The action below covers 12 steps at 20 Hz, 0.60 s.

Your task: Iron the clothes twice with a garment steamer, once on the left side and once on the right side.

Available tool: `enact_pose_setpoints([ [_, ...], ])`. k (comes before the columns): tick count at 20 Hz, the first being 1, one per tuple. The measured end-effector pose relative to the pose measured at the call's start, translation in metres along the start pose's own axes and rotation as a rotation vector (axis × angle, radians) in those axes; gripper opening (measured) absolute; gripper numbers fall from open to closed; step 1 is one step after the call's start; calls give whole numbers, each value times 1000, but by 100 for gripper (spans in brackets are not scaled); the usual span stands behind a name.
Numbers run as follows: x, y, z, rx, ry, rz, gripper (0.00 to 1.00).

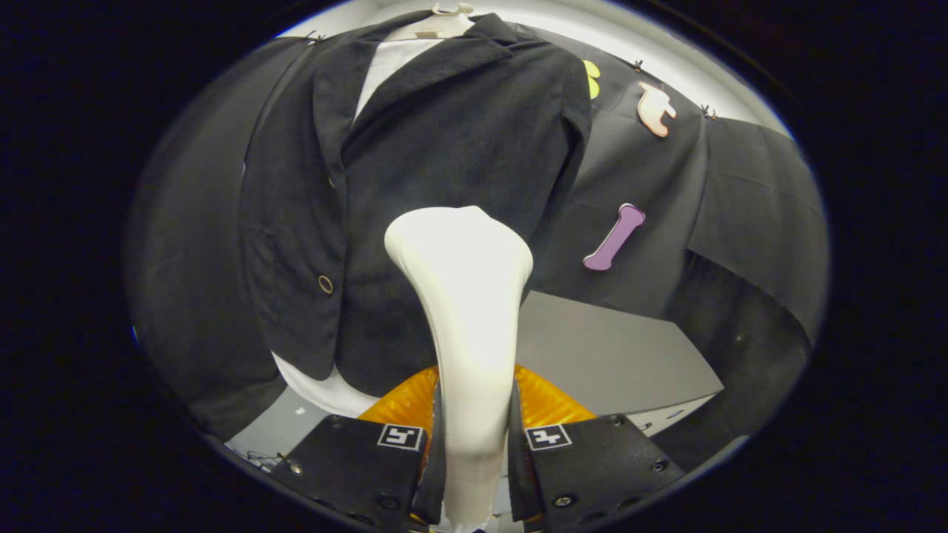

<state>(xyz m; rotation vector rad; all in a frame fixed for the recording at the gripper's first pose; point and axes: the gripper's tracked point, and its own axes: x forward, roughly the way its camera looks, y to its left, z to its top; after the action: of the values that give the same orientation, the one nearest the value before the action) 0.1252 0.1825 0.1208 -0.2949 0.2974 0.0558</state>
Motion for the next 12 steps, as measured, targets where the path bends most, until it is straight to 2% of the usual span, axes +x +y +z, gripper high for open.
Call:
enact_pose_setpoints([
  [12,11,15,-54,-37,70,17,37],
])
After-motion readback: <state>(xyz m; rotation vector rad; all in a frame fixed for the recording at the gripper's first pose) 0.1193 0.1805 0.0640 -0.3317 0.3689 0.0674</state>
